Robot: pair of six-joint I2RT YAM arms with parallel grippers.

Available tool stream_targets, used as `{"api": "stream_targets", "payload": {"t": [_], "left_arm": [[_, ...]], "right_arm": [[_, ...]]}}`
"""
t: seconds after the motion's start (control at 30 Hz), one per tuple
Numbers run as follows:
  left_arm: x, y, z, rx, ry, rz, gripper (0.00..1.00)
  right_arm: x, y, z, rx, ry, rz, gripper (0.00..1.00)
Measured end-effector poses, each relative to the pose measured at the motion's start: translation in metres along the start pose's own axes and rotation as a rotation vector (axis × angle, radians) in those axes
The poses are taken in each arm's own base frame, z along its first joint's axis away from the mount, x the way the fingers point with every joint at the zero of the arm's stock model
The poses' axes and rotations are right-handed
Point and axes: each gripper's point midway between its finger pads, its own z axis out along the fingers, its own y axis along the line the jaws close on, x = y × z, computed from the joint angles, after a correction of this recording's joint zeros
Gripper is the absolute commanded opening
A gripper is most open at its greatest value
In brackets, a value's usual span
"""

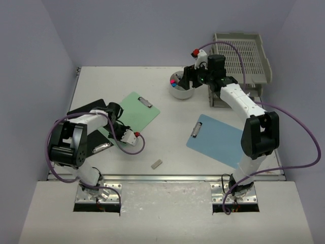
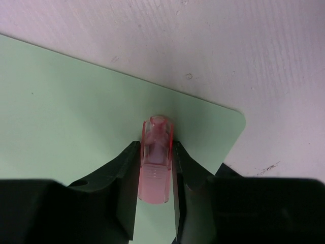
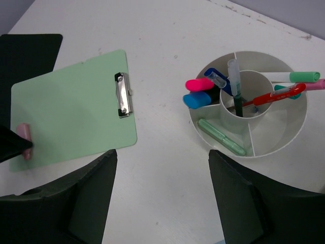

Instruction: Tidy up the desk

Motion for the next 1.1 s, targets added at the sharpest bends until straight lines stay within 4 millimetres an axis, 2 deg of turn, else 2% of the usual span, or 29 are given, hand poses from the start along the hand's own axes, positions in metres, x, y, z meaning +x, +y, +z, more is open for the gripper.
{"api": "stream_targets", "payload": {"t": [0.07,0.13,0.2,0.27,0.33,0.37,0.43,0.47,0.53,0.57,0.63,0.73,0.83,1.0,1.1], "left_arm": [[-0.001,0.000,0.000,-0.009,0.009,0.010,0.00],[-0.004,0.000,-0.001,-0.015,0.011,0.001,0.00],[-0.016,0.003,-0.005,-0.024,-0.020,-0.033,0.00],[-0.035,0.023,-0.023,-0.066,-0.079,-0.098,0.00],[-0.062,0.065,-0.060,-0.189,-0.177,-0.153,0.00],[-0.078,0.091,-0.086,-0.281,-0.235,-0.172,0.00],[-0.114,0.126,-0.149,-0.466,-0.369,-0.160,0.00],[-0.131,0.131,-0.175,-0.540,-0.434,-0.149,0.00],[-0.164,0.125,-0.222,-0.664,-0.555,-0.118,0.00],[-0.179,0.117,-0.241,-0.708,-0.607,-0.094,0.00],[-0.205,0.097,-0.261,-0.773,-0.674,0.018,0.00],[-0.228,0.059,-0.247,-0.759,-0.644,0.253,0.00],[-0.235,0.034,-0.224,-0.696,-0.601,0.417,0.00],[-0.207,0.001,-0.159,-0.530,-0.476,0.479,0.00],[-0.189,-0.022,-0.132,-0.422,-0.408,0.459,0.00]], "right_arm": [[0.002,0.003,0.000,-0.014,0.005,0.009,0.68],[0.002,0.007,-0.001,-0.031,0.009,0.019,0.67],[0.002,0.013,-0.004,-0.057,0.010,0.029,0.66],[-0.002,0.021,-0.008,-0.091,0.003,0.039,0.66],[-0.008,0.033,-0.014,-0.142,-0.008,0.060,0.66],[-0.011,0.040,-0.017,-0.168,-0.013,0.076,0.66],[-0.018,0.055,-0.026,-0.236,-0.023,0.105,0.66],[-0.021,0.064,-0.030,-0.273,-0.023,0.124,0.66],[-0.023,0.080,-0.037,-0.351,-0.018,0.183,0.65],[-0.022,0.087,-0.040,-0.383,-0.011,0.209,0.66],[-0.018,0.100,-0.045,-0.455,0.013,0.278,0.66],[-0.007,0.114,-0.051,-0.523,0.071,0.383,0.66],[-0.005,0.122,-0.057,-0.563,0.106,0.450,0.66],[0.001,0.140,-0.061,-0.615,0.166,0.515,0.66],[0.021,0.169,-0.062,-0.663,0.256,0.537,0.66]]}}
